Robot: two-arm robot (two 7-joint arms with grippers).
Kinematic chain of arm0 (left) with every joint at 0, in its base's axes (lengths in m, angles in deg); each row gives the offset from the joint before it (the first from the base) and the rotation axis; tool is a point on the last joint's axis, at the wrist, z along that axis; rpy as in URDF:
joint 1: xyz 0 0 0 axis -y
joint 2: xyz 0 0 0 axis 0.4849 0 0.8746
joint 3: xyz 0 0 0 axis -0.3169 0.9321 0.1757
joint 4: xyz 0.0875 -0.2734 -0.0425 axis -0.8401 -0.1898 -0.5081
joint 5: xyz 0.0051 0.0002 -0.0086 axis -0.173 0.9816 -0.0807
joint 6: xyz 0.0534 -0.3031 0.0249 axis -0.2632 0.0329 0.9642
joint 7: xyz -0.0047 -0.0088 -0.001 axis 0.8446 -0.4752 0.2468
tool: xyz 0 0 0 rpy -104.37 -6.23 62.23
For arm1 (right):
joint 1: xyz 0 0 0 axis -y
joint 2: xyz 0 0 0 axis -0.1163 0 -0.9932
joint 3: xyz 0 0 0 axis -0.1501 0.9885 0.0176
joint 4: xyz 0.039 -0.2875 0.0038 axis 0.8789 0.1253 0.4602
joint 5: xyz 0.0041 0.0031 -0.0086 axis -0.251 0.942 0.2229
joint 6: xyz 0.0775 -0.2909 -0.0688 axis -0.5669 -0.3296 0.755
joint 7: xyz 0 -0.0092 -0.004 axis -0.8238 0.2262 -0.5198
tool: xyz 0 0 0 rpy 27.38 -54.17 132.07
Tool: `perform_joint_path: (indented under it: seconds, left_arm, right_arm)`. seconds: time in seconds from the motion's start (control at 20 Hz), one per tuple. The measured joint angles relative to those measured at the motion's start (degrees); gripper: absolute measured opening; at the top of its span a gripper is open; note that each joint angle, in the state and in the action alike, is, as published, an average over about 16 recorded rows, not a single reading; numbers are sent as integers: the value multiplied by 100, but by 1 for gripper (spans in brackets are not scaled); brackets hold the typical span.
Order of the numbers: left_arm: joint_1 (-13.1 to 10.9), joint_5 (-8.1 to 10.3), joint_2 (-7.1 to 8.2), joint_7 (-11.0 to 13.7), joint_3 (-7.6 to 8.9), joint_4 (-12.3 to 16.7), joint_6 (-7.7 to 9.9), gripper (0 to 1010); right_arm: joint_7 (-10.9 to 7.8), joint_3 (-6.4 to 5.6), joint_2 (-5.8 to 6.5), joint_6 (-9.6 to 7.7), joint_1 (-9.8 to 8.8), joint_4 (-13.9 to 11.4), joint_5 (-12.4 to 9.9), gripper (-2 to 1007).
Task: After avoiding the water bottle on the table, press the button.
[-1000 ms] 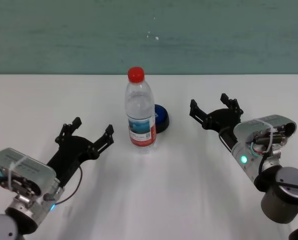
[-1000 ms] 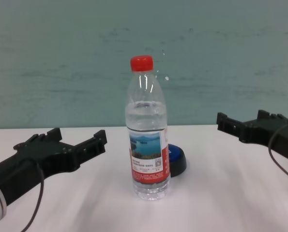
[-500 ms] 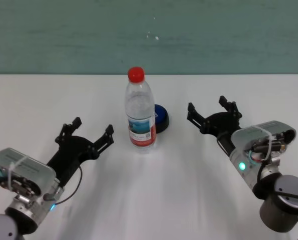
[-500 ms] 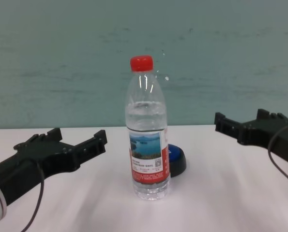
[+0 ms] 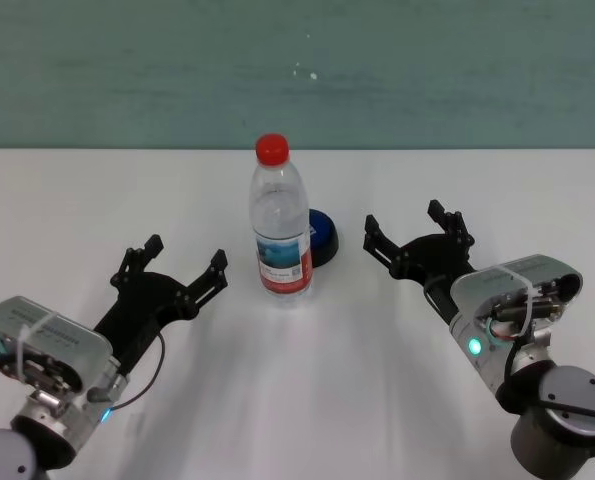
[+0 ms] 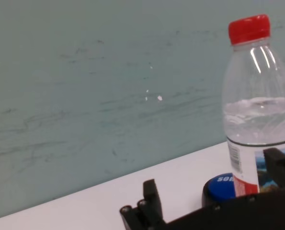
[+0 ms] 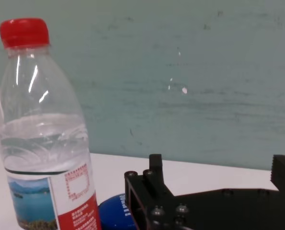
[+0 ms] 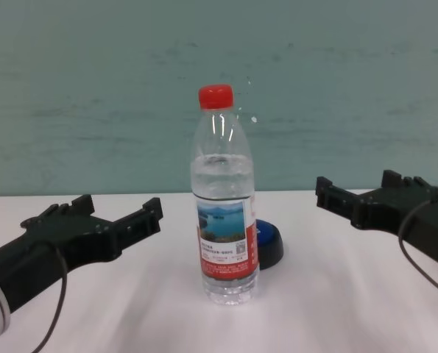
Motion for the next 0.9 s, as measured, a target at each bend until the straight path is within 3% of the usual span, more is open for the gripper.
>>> perform_joint_path:
  seconds: [0.9]
  left_arm:
    - [0,0,0,0,0,0,0,1010]
  right_arm:
    - [-35,113,-110,168,-192,-48,232,1004]
